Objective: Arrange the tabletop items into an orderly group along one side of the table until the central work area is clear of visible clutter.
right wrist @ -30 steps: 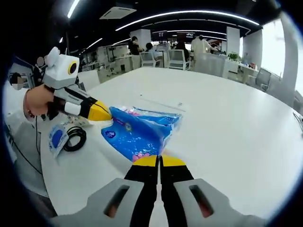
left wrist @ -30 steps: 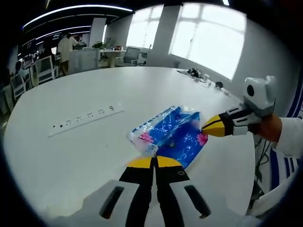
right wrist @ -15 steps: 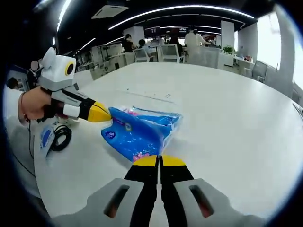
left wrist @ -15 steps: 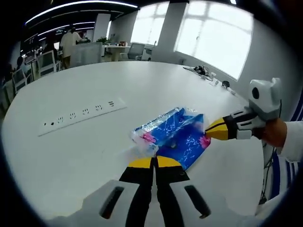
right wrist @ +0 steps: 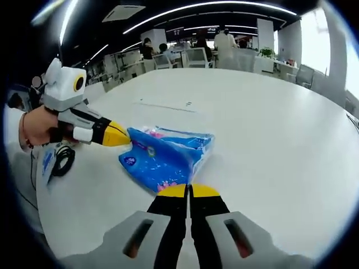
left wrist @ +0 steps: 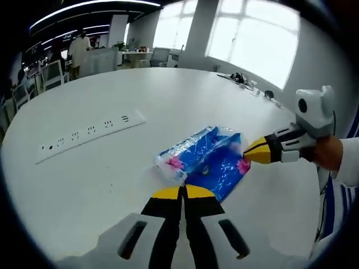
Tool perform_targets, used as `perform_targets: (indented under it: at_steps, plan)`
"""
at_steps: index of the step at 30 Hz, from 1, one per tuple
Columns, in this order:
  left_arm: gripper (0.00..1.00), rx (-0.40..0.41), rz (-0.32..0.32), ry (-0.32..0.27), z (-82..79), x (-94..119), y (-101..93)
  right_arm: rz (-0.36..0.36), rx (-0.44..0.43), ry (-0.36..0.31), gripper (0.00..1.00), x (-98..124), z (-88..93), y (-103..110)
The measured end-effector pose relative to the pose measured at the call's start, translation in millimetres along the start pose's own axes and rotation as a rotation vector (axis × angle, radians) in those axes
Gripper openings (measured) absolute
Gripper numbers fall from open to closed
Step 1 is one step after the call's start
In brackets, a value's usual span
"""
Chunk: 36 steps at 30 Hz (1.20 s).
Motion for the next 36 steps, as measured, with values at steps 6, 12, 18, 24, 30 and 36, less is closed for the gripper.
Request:
perform_targets:
  at_steps: [6, 12, 18, 24, 30, 36]
  plan:
    - [0.00, -0.019, -0.010, 0.019, 4.5, -5.4, 3.8, -0.002, 0.001, 0.021, 0.00, -4.6, 6.3, 1.3]
    - [0.00, -0.025, -0.009, 0.015, 4.1, -7.1, 4.9, -0.001, -0.025, 0.016, 0.00, -5.5, 6.7, 0.3]
    - [0.00, -0.038, -0.007, 0.017, 6.3, -6.3, 3.9, -0.003, -0.032, 0.018, 0.00, -6.4, 8.6, 0.3]
    - [0.02, -0.039, 0.000, 0.016, 7.5, -7.0, 3.5, -0.003, -0.037, 0.026, 0.00, -7.3, 10.5, 0.2]
    - [0.07, -0.031, 0.003, 0.010, 6.7, -5.8, 0.0, -0.001, -0.044, 0.031, 0.02, -7.0, 10.4, -1.2]
    - [0.14, -0.030, 0.009, 0.013, 7.7, -5.5, -1.3, 0.004, -0.054, 0.026, 0.07, -5.9, 9.6, -4.3]
Point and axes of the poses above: the point that each gripper's makers call its tool centre point, and the gripper's own axes: x roughly backward along the fingers, y roughly to its left, z roughly out of its underside, the point moved 7 cm from there along x, roughly backward along the fingers, and after that the axes turned 7 degrees about z, right-handed, at the moved point
